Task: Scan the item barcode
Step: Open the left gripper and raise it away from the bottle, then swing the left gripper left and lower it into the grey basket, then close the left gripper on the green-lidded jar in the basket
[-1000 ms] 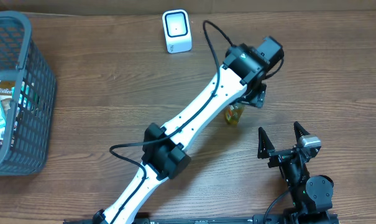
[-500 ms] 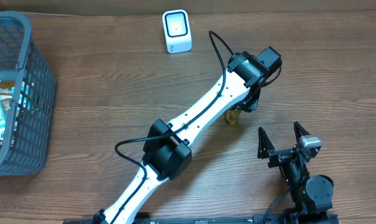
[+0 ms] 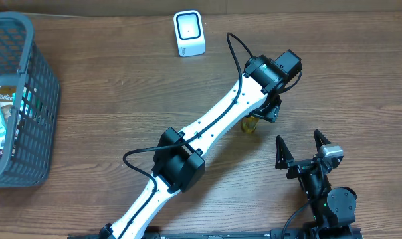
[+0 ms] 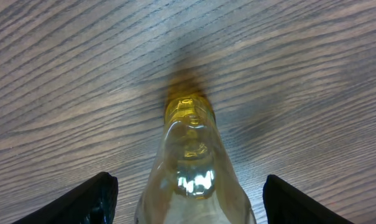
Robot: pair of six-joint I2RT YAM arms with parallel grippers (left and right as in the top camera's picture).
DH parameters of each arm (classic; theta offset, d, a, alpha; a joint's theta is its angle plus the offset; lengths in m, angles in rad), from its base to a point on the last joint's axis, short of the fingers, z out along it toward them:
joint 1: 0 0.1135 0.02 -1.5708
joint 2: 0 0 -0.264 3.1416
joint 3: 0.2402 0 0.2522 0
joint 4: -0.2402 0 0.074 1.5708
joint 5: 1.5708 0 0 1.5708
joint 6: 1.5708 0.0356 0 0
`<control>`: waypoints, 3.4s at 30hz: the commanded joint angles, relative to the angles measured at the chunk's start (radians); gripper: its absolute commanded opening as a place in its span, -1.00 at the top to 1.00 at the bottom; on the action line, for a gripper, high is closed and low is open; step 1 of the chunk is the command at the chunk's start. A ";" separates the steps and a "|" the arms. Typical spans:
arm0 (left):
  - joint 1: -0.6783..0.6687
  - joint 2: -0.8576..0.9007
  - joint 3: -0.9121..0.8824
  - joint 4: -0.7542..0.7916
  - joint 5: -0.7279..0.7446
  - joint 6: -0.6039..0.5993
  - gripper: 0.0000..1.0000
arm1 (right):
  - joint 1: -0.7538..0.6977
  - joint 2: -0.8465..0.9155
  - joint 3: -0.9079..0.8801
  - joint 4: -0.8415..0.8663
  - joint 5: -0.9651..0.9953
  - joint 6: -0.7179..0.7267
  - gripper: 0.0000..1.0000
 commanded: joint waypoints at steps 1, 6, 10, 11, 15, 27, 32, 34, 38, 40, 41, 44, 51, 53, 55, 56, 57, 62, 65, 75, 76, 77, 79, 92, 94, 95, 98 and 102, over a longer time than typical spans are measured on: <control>-0.004 -0.007 0.075 -0.001 0.003 0.023 -0.56 | 0.002 -0.010 -0.010 0.002 -0.005 0.000 -1.00; 0.017 -0.034 0.258 0.000 -0.005 0.063 -0.63 | 0.002 -0.010 -0.010 0.002 -0.005 0.000 -1.00; 0.049 -0.069 0.407 -0.004 -0.016 0.150 -0.99 | 0.002 -0.010 -0.010 0.002 -0.005 0.000 -1.00; 0.058 -0.077 0.442 -0.007 -0.038 0.157 -0.99 | 0.002 -0.010 -0.010 0.002 -0.005 0.000 -1.00; 0.103 -0.122 0.538 -0.034 -0.168 0.158 -0.99 | 0.002 -0.010 -0.010 0.002 -0.005 0.000 -1.00; 0.289 -0.281 0.585 -0.149 -0.594 0.161 -0.99 | 0.002 -0.010 -0.010 0.002 -0.005 0.000 -1.00; 0.386 -0.283 0.584 -0.185 -0.616 0.159 -1.00 | 0.002 -0.010 -0.010 0.002 -0.005 0.000 -1.00; 0.433 -0.283 0.583 -0.200 -0.566 0.159 -0.99 | 0.002 -0.010 -0.010 0.002 -0.005 0.000 -1.00; 0.510 -0.283 0.583 -0.227 -0.520 0.159 -0.99 | 0.002 -0.010 -0.010 0.002 -0.005 0.000 -1.00; 0.543 -0.283 0.583 -0.228 -0.520 0.157 -0.99 | 0.002 -0.010 -0.010 0.002 -0.005 0.000 -1.00; 0.560 -0.283 0.583 -0.228 -0.519 0.157 -0.99 | 0.002 -0.010 -0.010 0.002 -0.005 0.000 -1.00; 0.620 -0.283 0.583 -0.228 -0.468 0.158 -0.99 | 0.002 -0.010 -0.010 0.002 -0.005 0.000 -1.00; 0.795 -0.285 0.583 -0.228 -0.352 0.160 -0.99 | 0.002 -0.010 -0.010 0.002 -0.005 0.000 -1.00; 0.844 -0.286 0.583 -0.228 -0.306 0.161 -0.99 | 0.002 -0.010 -0.010 0.002 -0.005 0.000 -1.00; 0.893 -0.286 0.583 -0.228 -0.256 0.165 -0.99 | 0.002 -0.010 -0.010 0.002 -0.005 0.000 -1.00; 0.921 -0.286 0.583 -0.228 -0.229 0.176 -0.99 | 0.002 -0.010 -0.010 0.002 -0.005 0.000 -1.00; 0.945 -0.286 0.583 -0.228 -0.210 0.180 -0.99 | 0.002 -0.010 -0.010 0.002 -0.005 0.000 -1.00; 1.085 -0.286 0.583 -0.228 -0.114 0.180 -0.99 | 0.002 -0.010 -0.010 0.002 -0.005 0.000 -1.00; 1.172 -0.286 0.583 -0.228 -0.060 0.180 -1.00 | 0.002 -0.010 -0.010 0.002 -0.005 0.000 -1.00; 1.335 -0.288 0.495 -0.228 0.058 0.216 -1.00 | 0.002 -0.010 -0.010 0.002 -0.005 0.000 -1.00; 1.345 -0.293 0.468 -0.228 0.067 0.225 -0.98 | 0.002 -0.010 -0.010 0.002 -0.005 0.000 -1.00; 1.352 -0.298 0.447 -0.228 0.076 0.229 -0.97 | 0.002 -0.010 -0.010 0.002 -0.005 0.000 -1.00; 1.367 -0.311 0.394 -0.228 0.075 0.230 -0.97 | 0.002 -0.010 -0.010 0.002 -0.005 0.000 -1.00; 1.485 -0.321 0.245 -0.228 0.075 0.231 -0.99 | 0.002 -0.010 -0.010 0.002 -0.005 0.000 -1.00; 1.501 -0.318 0.222 -0.228 0.075 0.232 -0.99 | 0.002 -0.010 -0.010 0.002 -0.005 0.000 -1.00; 1.507 -0.318 0.203 -0.227 0.075 0.232 -0.99 | 0.002 -0.010 -0.010 0.002 -0.005 0.000 -1.00; 1.517 -0.318 0.137 -0.213 0.078 0.240 -0.99 | 0.002 -0.010 -0.010 0.002 -0.005 0.000 -1.00; 1.517 -0.318 0.023 -0.153 0.149 0.305 -0.99 | 0.002 -0.010 -0.010 0.002 -0.005 0.000 -1.00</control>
